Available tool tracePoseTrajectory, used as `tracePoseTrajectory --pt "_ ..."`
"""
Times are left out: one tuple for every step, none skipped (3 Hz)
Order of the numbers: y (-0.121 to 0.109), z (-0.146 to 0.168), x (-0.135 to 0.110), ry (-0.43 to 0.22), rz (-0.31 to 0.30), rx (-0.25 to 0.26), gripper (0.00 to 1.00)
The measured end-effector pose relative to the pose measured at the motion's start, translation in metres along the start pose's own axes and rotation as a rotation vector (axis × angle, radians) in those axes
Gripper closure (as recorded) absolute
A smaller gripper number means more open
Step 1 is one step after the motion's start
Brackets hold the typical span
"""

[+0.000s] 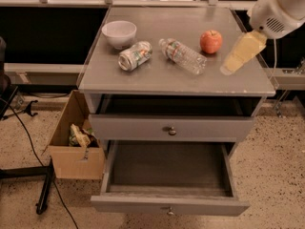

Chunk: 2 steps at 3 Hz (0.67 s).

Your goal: Place water bottle into middle drawer

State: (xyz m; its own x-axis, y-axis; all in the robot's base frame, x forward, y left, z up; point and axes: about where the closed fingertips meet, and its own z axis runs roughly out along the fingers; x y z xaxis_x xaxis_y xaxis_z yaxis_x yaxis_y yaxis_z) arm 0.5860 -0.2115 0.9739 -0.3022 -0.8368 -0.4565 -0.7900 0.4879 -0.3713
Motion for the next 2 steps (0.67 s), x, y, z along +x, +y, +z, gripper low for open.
tracePoseTrajectory --pt "-0.0049 0.0021 0.0058 0.018 0.067 0.022 0.00" --pt "-0.0055 0.0060 0.0063 0.017 0.073 0.019 0.00"
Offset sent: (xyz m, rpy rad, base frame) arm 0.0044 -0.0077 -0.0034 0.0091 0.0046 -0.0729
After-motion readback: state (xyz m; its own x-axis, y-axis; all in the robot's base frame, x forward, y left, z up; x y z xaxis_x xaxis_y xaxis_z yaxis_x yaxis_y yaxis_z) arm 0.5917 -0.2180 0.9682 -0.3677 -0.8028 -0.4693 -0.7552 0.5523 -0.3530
